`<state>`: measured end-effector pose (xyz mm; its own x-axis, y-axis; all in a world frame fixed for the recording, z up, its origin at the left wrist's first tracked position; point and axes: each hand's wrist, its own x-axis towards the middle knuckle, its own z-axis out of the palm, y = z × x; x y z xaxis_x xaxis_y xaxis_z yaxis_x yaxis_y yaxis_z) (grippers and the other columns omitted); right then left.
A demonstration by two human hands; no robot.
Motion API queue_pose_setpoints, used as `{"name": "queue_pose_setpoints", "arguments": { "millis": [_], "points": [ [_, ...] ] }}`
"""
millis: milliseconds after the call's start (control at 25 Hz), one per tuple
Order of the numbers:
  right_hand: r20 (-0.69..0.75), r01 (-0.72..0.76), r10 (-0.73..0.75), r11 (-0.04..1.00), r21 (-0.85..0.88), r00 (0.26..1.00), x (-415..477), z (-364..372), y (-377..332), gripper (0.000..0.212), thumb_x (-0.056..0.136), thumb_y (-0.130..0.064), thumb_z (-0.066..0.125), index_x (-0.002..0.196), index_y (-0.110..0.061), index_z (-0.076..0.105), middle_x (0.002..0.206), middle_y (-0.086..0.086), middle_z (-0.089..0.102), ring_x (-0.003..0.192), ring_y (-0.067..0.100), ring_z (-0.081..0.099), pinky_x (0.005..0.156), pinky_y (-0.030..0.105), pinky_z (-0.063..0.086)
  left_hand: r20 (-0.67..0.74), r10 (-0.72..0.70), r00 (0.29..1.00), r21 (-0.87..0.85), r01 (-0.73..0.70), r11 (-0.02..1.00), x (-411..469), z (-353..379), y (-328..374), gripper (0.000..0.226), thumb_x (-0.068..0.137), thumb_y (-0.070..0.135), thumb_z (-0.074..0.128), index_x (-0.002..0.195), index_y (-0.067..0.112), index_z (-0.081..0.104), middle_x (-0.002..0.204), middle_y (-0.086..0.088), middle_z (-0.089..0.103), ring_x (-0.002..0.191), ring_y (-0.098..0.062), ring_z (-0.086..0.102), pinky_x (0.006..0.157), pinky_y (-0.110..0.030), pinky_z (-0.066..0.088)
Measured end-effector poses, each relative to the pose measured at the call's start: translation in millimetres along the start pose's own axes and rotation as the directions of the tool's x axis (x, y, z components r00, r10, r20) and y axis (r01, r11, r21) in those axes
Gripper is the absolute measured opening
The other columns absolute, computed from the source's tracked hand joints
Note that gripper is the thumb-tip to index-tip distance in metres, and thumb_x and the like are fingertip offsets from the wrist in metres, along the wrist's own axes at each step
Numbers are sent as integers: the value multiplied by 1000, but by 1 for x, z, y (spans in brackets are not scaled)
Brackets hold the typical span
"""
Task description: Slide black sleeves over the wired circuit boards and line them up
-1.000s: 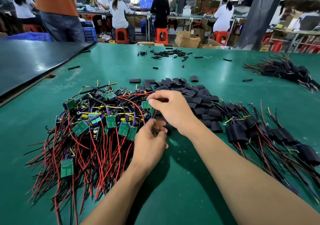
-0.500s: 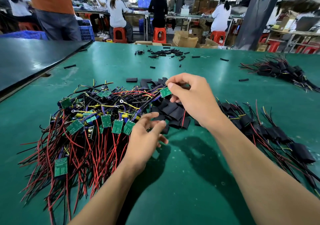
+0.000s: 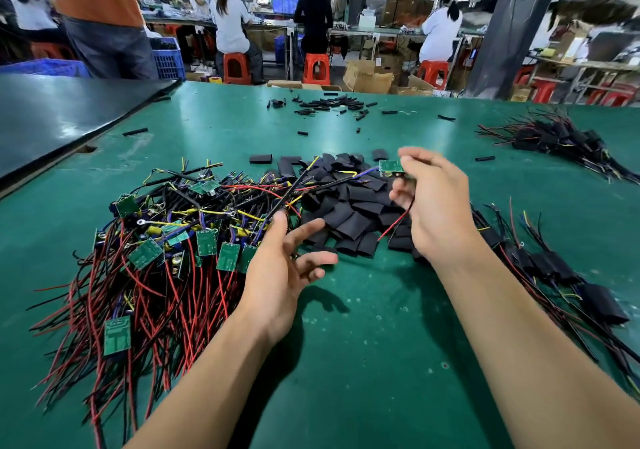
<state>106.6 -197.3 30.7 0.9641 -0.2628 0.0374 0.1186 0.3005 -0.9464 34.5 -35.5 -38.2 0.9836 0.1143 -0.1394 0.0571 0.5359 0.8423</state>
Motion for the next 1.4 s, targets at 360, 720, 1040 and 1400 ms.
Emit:
{"name": "queue_pose_setpoints", "arguments": {
  "millis": [360,720,1040,1400],
  "points": [
    [489,-549,561,815,-185,668,-40,-53,59,28,86,-22,68,108,-3,70,78,5,64,60,13,57,52,23,52,18,19,1000,338,-24,941,-1,0,-15,9,100,17,55,101,13,63,99,-5,71,53,-15,62,48,-22,43],
    [730,-779,346,482,401,590,-24,-70,38,41,95,-31,49,118,-1,63,83,8,70,53,15,60,47,25,52,102,25,995,533,-75,843,-6,0,-19,14,98,16,60,95,15,73,84,-2,75,55,-14,60,52,-21,45],
    [828,-835,440,548,60,348,-28,-72,44,43,104,-32,40,102,2,66,53,1,50,31,8,22,29,18,15,120,-5,993,428,-47,903,-11,5,-18,27,103,24,49,99,6,69,78,-9,71,50,-20,60,48,-23,47],
    [644,-676,748,557,-482,158,-40,-58,46,50,88,-51,51,67,-8,66,38,-4,41,20,2,30,25,11,17,358,-308,882,346,180,921,-15,2,-12,39,83,43,74,97,7,65,70,-13,65,45,-22,58,41,-24,46]
  ]
}}
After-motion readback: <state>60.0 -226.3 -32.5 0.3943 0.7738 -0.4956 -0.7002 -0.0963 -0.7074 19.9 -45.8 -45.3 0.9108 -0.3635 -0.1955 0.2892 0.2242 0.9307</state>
